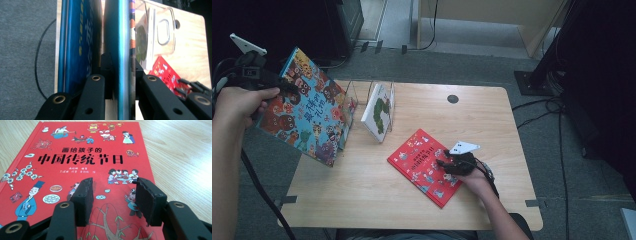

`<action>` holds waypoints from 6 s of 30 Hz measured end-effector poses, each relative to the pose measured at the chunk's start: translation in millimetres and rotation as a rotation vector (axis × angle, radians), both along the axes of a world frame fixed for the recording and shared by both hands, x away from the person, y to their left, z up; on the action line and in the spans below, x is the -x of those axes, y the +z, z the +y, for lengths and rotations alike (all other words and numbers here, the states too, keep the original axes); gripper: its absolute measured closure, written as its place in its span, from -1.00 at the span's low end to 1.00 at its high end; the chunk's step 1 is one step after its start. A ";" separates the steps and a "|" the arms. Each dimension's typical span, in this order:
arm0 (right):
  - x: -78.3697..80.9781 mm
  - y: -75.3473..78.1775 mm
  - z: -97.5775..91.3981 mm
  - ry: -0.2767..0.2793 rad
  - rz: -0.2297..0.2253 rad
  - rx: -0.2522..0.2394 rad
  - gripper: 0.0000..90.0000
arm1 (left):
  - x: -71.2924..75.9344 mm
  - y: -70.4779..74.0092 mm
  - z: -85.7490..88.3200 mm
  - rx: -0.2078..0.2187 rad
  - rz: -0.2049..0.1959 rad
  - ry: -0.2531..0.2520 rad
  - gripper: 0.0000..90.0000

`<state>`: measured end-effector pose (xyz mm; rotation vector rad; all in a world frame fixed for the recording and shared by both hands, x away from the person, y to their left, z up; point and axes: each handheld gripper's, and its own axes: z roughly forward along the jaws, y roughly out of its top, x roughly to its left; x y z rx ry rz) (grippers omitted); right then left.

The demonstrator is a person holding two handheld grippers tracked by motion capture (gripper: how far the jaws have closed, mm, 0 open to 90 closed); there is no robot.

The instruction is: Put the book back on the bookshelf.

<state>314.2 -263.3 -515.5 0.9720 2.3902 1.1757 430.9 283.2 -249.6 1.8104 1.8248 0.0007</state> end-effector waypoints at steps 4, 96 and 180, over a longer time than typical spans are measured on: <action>0.3 0.1 0.4 -0.002 0.002 0.000 0.08 | -9.6 -3.3 -4.8 -0.014 -0.021 -0.002 0.78; 2.3 11.1 -38.2 -0.085 0.067 -0.068 0.40 | 82.6 -129.7 -145.8 0.035 -0.155 -0.371 0.06; 46.2 1.3 -84.3 -0.148 0.120 -0.096 1.00 | 69.0 -247.8 -220.8 0.080 -0.151 -0.428 0.82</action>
